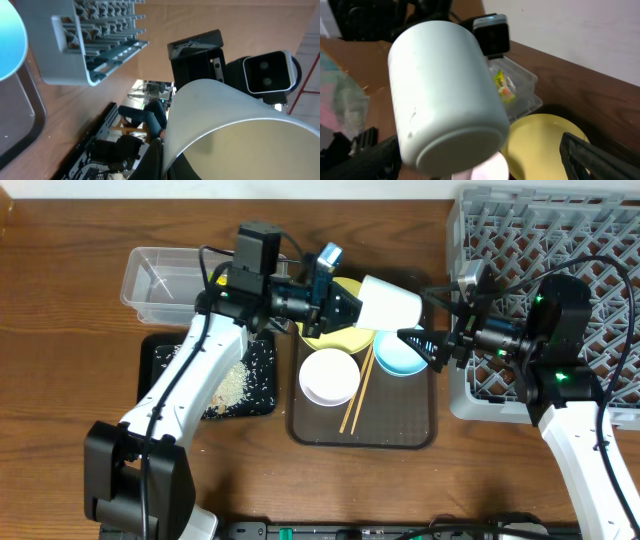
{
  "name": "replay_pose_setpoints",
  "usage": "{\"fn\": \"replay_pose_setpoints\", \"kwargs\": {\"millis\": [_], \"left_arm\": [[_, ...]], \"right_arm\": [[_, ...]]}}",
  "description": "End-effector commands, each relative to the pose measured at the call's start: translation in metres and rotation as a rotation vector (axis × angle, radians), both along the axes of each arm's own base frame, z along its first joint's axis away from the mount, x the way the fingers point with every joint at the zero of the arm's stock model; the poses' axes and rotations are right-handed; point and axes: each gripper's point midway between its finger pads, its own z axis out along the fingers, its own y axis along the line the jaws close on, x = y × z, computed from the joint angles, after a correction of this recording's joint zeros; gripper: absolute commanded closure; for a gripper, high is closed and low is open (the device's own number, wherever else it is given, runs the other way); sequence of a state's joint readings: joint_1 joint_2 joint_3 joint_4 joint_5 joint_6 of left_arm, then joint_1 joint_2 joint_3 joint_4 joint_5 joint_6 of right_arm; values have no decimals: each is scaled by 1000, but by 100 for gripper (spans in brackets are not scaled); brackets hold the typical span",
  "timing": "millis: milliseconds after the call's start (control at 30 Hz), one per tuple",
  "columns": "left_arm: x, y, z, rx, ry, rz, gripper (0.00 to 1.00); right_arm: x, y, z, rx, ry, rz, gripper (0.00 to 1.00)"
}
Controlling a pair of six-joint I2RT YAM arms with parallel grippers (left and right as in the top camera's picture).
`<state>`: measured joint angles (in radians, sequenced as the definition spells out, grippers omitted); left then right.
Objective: Sort waste into correct bins and load items into the dishwasher rack
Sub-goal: 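Hand the white cup from the left gripper to the right gripper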
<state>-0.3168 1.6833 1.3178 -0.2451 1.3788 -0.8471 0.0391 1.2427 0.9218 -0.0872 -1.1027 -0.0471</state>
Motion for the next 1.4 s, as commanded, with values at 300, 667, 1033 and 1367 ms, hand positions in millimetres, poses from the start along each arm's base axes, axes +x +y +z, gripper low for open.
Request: {"fn": "replay_pose_setpoints", "kwargs": {"millis": [300,667,1033,1367], "left_arm": [[-23,-19,5,-12,28,-78,94],[-23,-20,5,-9,45,-77,94],[-11,-20,-5,28,-116,-32,69],[34,73,-105,788,-315,303,57]], "right_arm": [[-15,11,13,44,-22,109,20],[-15,11,13,44,-23,109,45],[-12,9,9,33,-4,82,51],[16,-27,-49,-142,222,-246,63]]}}
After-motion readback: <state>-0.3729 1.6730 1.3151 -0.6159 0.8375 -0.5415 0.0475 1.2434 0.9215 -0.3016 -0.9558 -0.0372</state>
